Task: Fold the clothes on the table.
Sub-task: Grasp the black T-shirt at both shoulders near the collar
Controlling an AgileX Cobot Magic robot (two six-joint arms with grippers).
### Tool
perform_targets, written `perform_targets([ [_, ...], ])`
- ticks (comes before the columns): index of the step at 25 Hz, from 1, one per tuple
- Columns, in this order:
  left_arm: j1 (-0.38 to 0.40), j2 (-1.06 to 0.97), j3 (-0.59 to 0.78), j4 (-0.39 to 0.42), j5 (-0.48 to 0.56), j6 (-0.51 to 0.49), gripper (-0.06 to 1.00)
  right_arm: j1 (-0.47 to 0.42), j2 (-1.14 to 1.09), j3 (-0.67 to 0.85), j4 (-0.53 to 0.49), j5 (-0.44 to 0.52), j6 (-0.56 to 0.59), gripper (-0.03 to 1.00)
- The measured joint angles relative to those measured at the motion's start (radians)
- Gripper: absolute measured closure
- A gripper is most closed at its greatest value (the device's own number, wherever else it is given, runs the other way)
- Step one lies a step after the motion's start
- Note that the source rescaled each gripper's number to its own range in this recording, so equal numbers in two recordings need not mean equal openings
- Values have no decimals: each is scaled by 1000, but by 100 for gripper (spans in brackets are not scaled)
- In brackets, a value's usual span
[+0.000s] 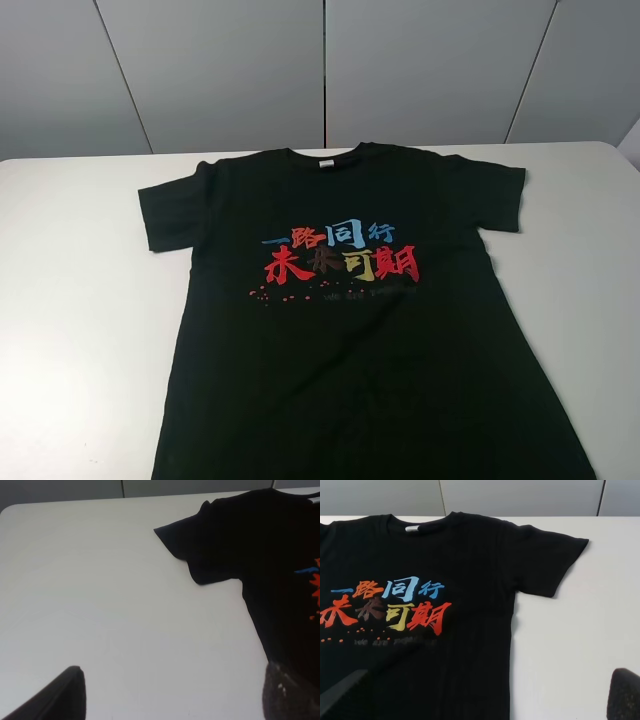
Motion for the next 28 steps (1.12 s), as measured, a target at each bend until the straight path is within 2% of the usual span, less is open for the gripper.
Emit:
perform_targets([
  [28,0,0,0,0,0,0,2,0,0,0,5,-2,0,-3],
])
